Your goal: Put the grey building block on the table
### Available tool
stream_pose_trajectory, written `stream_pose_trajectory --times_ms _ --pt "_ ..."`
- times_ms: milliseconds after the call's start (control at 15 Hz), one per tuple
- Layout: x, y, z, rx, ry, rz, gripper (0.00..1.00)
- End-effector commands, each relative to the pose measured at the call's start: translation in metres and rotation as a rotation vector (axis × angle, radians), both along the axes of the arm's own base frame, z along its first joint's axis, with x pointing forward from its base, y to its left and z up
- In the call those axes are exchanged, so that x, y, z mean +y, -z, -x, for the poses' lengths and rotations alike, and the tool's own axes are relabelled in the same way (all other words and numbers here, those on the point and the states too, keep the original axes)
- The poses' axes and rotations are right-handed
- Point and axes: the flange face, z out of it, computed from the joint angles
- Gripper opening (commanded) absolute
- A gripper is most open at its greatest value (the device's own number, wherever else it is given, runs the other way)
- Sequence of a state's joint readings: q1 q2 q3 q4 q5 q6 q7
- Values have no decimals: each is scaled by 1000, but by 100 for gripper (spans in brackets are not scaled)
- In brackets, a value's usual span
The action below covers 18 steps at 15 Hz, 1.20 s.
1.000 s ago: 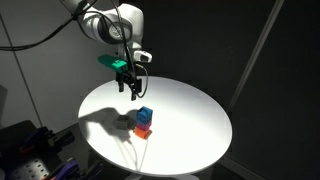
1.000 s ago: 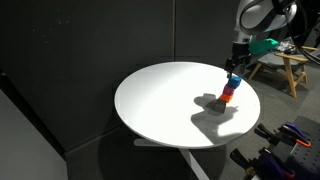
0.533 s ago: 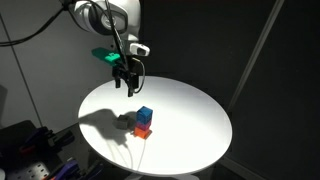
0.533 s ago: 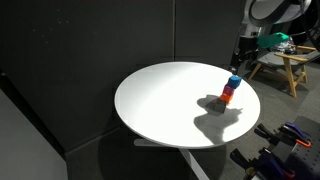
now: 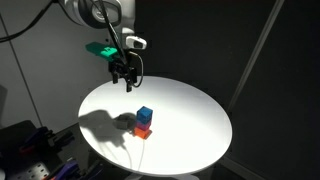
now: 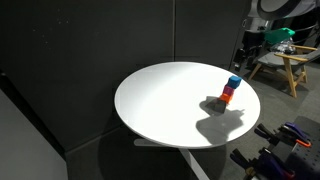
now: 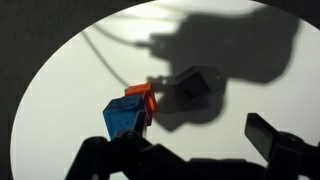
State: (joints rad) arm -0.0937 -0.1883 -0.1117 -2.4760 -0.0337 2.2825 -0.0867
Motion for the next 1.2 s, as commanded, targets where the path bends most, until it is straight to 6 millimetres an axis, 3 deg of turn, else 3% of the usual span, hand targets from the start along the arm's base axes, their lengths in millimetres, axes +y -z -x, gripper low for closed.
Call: stream_pose_trajectory --times_ms 0,667,1133 --pt "5 -13 14 -36 -28 -26 100" --pt "8 -51 43 -25 35 -35 100" --pt "22 -62 54 -40 86 -33 100"
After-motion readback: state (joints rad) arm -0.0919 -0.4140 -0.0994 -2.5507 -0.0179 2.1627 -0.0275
